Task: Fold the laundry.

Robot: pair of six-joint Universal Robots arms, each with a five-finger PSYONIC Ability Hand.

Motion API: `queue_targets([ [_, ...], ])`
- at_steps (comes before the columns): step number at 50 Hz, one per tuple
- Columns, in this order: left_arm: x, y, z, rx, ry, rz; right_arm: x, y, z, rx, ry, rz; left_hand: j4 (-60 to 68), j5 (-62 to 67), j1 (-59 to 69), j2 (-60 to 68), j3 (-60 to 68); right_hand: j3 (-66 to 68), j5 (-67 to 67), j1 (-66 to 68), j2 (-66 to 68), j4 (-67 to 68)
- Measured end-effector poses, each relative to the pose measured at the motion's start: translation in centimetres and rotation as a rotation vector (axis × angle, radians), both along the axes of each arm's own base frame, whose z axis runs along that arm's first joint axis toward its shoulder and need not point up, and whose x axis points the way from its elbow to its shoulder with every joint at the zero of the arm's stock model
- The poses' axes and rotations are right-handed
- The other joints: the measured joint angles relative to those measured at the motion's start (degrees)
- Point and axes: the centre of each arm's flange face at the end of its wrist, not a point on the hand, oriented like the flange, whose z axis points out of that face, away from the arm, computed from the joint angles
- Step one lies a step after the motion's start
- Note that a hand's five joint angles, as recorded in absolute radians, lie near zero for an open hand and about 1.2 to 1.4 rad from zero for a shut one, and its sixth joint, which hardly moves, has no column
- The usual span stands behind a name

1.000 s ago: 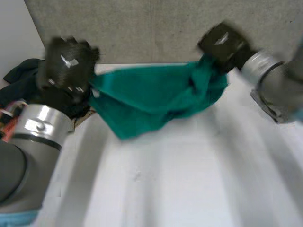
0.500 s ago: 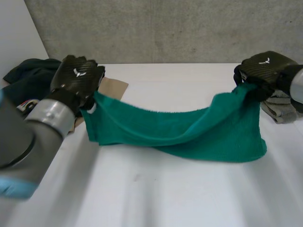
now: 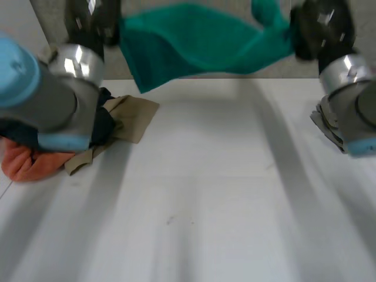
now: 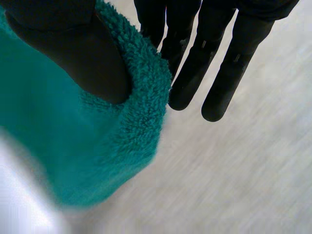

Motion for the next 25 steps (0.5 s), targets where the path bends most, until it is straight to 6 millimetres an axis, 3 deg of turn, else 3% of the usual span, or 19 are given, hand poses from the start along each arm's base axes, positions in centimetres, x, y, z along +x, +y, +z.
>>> queue_targets([
  [7, 1.3, 3.4, -9.9, 0.288, -0.147, -0.004, -1.1, 3.8, -8.7, 0.426, 0.212, -0.001, 0.0, 0.0, 0.0, 0.0, 0.0, 0.0, 0.0, 0.0, 0.0, 0.0],
  [11, 2.3, 5.5, -13.5, 0.397, -0.207, -0.003, -1.9, 6.3, -12.0, 0.573, 0.380, 0.006, 0.0, 0.0, 0.0, 0.0, 0.0, -0.6, -0.4, -0.1, -0.4, -0.8],
  [13, 2.8, 6.6, -14.6, 0.436, -0.230, -0.003, -2.2, 7.3, -12.9, 0.613, 0.461, 0.014, 0.0, 0.0, 0.0, 0.0, 0.0, -11.3, -10.4, -5.6, -10.9, -11.7],
  [14, 3.0, 7.0, -14.9, 0.446, -0.237, -0.003, -2.3, 7.5, -13.1, 0.620, 0.484, 0.016, 0.0, 0.0, 0.0, 0.0, 0.0, -13.4, -12.6, -8.0, -13.1, -13.8],
  [15, 3.2, 7.6, -15.1, 0.456, -0.246, -0.003, -2.4, 7.9, -13.2, 0.628, 0.527, 0.022, 0.0, 0.0, 0.0, 0.0, 0.0, -29.1, -28.1, -22.8, -29.2, -28.8],
  [18, 3.6, 8.6, -15.0, 0.459, -0.255, -0.005, -2.4, 8.1, -12.8, 0.615, 0.584, 0.030, 0.0, 0.0, 0.0, 0.0, 0.0, -41.9, -42.7, -35.5, -41.7, -42.7],
  [25, 3.9, 10.1, -13.6, 0.426, -0.249, -0.013, -1.5, 7.1, -9.3, 0.527, 0.608, 0.064, 0.0, 0.0, 0.0, 0.0, 0.0, -47.0, -48.7, -39.9, -45.5, -48.6],
])
